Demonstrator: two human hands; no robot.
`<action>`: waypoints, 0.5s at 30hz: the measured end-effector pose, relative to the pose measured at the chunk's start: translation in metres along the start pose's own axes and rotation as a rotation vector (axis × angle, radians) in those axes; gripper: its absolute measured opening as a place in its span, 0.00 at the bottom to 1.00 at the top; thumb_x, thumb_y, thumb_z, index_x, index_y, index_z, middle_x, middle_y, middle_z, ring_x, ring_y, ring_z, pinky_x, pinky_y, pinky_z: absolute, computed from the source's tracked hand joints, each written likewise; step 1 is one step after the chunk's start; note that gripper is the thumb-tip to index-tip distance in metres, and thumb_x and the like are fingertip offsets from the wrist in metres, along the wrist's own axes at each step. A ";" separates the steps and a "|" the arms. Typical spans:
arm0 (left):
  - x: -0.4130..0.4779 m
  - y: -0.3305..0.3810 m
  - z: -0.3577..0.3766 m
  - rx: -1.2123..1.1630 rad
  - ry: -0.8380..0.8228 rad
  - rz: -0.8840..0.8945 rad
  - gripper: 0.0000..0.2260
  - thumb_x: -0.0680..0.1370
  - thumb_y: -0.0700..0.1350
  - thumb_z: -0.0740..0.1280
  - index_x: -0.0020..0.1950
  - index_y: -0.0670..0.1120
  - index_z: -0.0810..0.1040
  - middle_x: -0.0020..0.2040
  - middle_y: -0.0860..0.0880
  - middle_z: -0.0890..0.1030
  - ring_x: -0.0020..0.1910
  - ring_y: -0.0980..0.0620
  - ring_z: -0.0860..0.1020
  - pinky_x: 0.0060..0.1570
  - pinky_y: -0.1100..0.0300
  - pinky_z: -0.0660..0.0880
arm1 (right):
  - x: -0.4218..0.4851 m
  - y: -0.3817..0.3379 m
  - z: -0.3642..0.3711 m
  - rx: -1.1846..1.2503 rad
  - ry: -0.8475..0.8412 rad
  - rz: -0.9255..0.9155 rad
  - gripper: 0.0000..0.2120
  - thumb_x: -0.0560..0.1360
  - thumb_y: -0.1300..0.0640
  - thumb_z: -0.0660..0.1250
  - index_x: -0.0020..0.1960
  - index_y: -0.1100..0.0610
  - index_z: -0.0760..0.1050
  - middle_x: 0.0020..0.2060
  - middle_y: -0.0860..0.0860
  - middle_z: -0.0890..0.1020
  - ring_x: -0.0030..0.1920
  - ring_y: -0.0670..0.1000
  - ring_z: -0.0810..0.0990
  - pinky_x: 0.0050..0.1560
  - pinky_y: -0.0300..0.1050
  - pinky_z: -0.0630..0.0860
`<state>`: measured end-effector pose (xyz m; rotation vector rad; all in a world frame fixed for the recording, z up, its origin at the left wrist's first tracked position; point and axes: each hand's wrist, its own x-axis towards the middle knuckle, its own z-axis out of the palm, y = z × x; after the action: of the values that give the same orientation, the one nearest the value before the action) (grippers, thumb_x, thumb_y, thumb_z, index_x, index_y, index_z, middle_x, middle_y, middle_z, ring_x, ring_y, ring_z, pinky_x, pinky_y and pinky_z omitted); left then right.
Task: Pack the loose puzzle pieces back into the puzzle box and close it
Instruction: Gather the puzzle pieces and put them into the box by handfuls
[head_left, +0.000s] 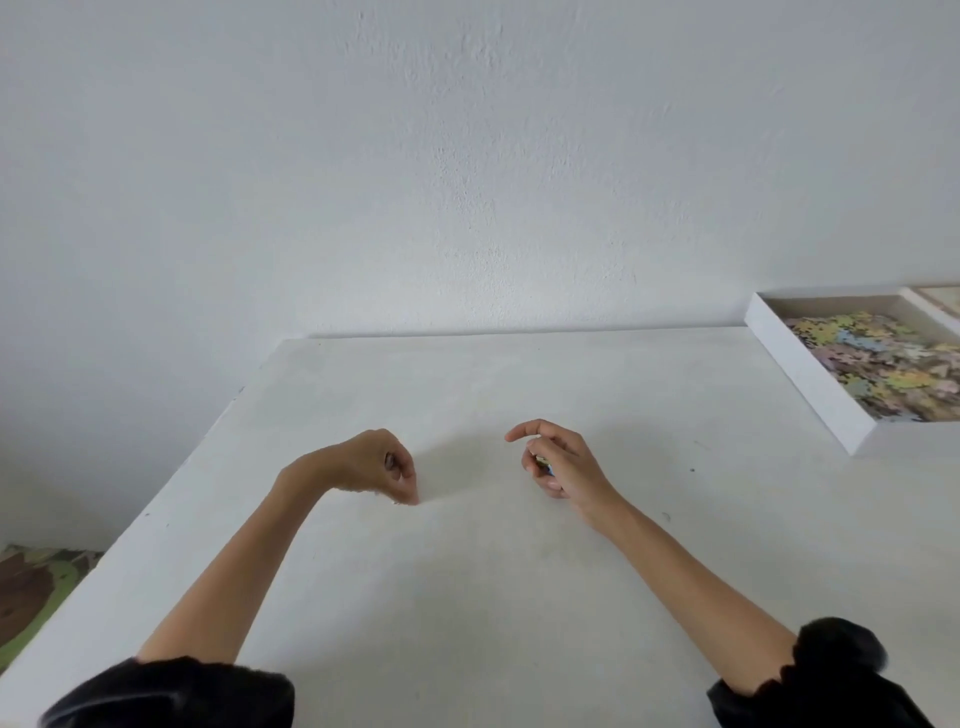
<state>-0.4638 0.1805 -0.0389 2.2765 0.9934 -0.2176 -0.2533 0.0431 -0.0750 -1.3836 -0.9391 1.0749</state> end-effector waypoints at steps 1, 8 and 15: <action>-0.001 -0.004 0.001 -0.008 0.073 0.020 0.06 0.65 0.44 0.76 0.34 0.48 0.80 0.22 0.57 0.67 0.25 0.58 0.64 0.28 0.70 0.61 | -0.001 0.000 -0.004 -0.003 0.005 0.001 0.15 0.74 0.67 0.52 0.45 0.56 0.77 0.26 0.50 0.69 0.21 0.46 0.57 0.23 0.34 0.52; -0.011 -0.007 0.014 -0.004 0.300 0.007 0.07 0.66 0.45 0.77 0.37 0.46 0.81 0.24 0.52 0.62 0.24 0.56 0.59 0.26 0.68 0.57 | -0.005 0.000 -0.018 0.000 -0.005 -0.003 0.15 0.74 0.67 0.52 0.44 0.57 0.77 0.26 0.51 0.69 0.22 0.46 0.57 0.23 0.34 0.51; -0.011 0.002 0.006 -0.013 0.066 -0.206 0.09 0.70 0.47 0.73 0.35 0.47 0.76 0.28 0.51 0.70 0.27 0.55 0.67 0.25 0.70 0.63 | -0.009 0.002 -0.021 -0.051 -0.064 -0.013 0.15 0.74 0.67 0.52 0.44 0.57 0.77 0.26 0.51 0.69 0.21 0.45 0.58 0.22 0.34 0.52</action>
<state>-0.4696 0.1691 -0.0385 2.1811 1.2611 -0.2225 -0.2352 0.0287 -0.0762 -1.3901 -1.0267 1.0978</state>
